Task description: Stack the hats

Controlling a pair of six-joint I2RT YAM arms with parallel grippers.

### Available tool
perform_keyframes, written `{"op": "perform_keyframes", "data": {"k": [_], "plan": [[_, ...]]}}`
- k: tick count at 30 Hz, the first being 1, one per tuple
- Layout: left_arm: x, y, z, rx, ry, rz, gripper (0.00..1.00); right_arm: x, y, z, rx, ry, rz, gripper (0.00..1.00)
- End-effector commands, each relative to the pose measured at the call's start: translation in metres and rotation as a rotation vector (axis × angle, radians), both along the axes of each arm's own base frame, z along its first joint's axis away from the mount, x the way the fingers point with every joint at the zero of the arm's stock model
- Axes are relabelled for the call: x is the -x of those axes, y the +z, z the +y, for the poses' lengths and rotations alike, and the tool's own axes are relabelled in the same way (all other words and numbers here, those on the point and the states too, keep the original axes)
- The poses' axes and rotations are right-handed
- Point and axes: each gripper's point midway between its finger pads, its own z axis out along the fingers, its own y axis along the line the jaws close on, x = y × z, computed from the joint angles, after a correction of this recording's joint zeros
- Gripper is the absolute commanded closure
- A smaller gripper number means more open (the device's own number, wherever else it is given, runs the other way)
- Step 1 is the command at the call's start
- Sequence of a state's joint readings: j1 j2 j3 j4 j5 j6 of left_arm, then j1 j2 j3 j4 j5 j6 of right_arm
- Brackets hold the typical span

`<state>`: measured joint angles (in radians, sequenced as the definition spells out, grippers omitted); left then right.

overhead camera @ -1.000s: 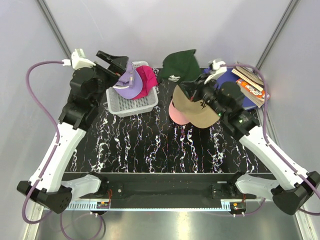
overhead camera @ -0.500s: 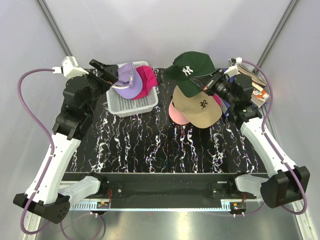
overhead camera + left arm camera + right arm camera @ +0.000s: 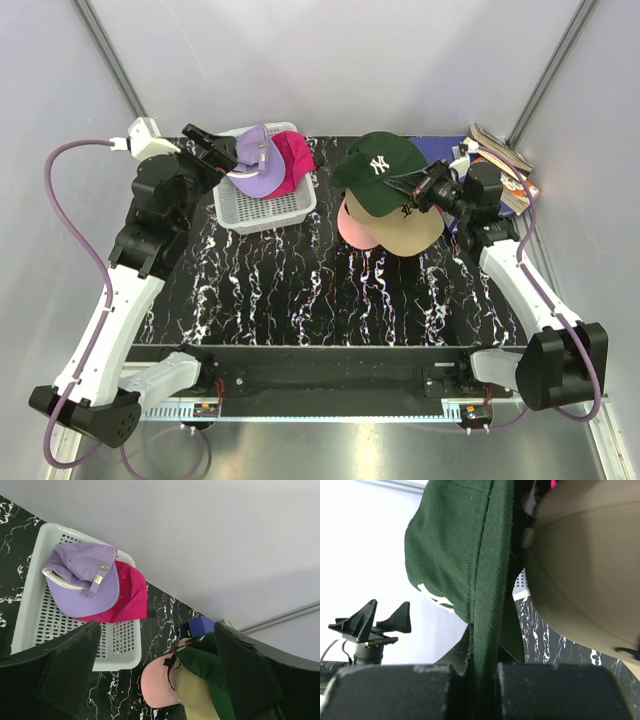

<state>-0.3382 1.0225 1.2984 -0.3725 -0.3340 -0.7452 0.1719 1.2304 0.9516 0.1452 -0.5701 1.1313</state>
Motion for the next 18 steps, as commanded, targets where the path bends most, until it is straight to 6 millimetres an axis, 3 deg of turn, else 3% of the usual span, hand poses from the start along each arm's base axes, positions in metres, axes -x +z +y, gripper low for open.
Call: {"op": "perform_keyframes", "data": {"k": [1,9,18], "plan": [[0.001,0.007,0.012,-0.019,0.045,-0.032,0.01,0.008,-0.008,-0.011,-0.035,0.008,0.023,1.00],[-0.005,0.000,0.014,-0.036,0.051,-0.015,0.01,0.009,-0.039,-0.018,0.005,0.027,0.106,1.00],[-0.013,-0.007,0.015,-0.050,0.057,0.008,0.01,0.007,-0.080,-0.038,-0.058,-0.070,0.306,1.00]]}}
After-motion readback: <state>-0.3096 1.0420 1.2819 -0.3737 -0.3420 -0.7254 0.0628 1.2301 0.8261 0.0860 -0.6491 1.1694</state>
